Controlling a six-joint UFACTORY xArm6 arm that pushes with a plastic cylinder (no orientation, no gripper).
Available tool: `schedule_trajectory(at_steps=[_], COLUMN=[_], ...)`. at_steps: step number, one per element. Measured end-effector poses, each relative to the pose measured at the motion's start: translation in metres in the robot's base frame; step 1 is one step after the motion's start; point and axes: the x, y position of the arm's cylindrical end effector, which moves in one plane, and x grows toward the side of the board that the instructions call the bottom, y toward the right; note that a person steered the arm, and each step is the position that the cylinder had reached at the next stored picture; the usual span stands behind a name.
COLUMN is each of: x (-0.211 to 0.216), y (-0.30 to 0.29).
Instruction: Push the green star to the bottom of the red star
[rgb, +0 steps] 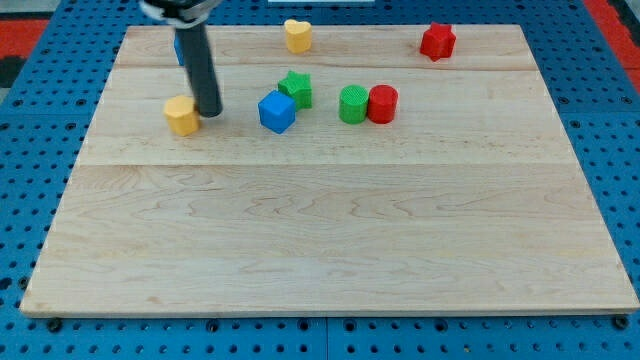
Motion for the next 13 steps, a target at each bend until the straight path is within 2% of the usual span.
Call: schedule_trajectory(at_steps=[1, 2, 4, 9, 11, 12, 13], x=[0.009, 0.037, 0.054, 0.053, 0.009, -0.017, -0.025], y=[-0.003, -0.021, 0.034, 0.031, 0.004, 0.039, 0.099])
